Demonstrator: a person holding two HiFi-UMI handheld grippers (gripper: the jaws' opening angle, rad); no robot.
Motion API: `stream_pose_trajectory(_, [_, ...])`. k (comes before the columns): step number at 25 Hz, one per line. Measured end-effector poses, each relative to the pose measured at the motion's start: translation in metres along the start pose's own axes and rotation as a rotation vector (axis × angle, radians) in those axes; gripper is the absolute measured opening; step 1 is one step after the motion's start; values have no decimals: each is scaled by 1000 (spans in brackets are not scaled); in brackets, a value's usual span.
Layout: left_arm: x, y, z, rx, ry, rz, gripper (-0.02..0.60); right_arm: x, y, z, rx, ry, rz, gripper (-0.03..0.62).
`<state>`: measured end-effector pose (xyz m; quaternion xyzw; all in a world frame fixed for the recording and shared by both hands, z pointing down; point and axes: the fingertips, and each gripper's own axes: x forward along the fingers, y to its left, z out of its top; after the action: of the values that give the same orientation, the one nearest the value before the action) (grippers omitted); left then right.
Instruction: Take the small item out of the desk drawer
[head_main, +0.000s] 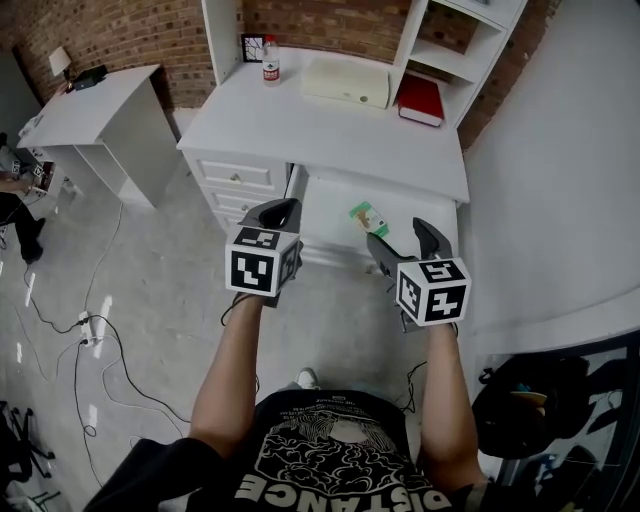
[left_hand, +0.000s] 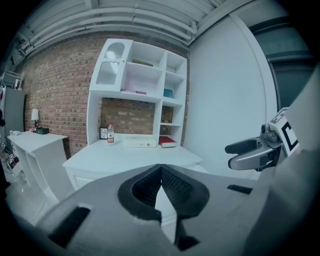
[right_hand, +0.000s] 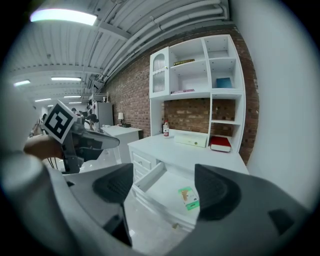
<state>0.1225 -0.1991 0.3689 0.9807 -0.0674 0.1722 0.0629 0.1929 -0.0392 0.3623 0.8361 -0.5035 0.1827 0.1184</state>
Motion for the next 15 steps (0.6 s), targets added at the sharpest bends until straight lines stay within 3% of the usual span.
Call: stream_pose_trajectory(15, [41, 6, -26, -3, 46, 9, 9, 58, -35, -32, -26, 135, 68, 402])
